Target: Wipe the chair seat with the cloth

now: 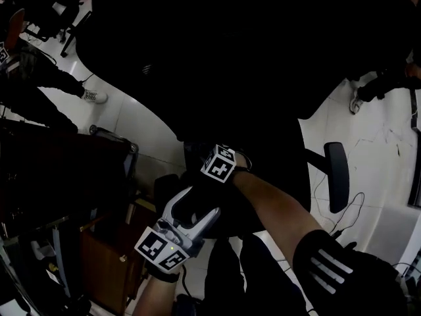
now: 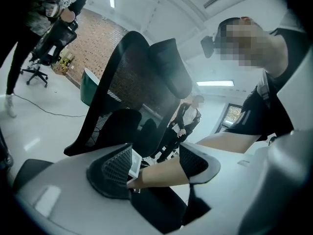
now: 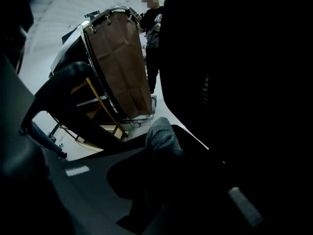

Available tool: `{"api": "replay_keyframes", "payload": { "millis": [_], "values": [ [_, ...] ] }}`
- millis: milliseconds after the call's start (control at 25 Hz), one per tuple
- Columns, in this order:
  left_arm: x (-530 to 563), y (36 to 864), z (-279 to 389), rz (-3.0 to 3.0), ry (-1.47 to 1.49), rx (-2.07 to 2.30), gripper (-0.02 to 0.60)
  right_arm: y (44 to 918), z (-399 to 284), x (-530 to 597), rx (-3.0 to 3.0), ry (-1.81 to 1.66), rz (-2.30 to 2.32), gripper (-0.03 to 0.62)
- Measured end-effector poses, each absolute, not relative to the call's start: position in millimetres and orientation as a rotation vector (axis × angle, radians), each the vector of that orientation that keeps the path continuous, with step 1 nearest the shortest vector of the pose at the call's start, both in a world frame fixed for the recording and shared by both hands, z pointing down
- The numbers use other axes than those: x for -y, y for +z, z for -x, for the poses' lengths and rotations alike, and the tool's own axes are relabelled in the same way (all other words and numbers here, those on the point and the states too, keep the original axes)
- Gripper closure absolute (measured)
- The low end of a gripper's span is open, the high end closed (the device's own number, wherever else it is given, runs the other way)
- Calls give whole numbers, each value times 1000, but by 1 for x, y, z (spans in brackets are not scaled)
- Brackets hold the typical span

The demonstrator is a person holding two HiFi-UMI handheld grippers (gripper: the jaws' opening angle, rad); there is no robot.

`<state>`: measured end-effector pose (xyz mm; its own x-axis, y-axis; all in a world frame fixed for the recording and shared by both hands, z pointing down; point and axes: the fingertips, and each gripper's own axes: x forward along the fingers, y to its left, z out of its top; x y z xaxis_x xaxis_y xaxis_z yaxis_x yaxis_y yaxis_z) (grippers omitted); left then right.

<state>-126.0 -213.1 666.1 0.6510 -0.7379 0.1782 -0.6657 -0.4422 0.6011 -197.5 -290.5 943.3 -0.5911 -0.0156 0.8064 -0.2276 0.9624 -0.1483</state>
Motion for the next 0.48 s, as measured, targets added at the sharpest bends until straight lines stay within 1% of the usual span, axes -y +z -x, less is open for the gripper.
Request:
{"api": "replay_keyframes", "payload": {
  "millis": [160, 280, 360, 480],
  "values": [
    [213, 673, 119, -2212, -136, 1055, 256, 969, 188, 293, 2172, 305, -194, 563],
    [209, 677, 109, -2212, -126, 1025, 256, 975, 161, 301, 2139, 287, -234, 563],
    [206, 679, 102, -2211, -114, 1006, 256, 984, 123, 309, 2071, 277, -279, 565],
    [207, 677, 94, -2213, -108, 988, 258, 994, 45, 329, 1972, 315, -387, 563]
  ]
}}
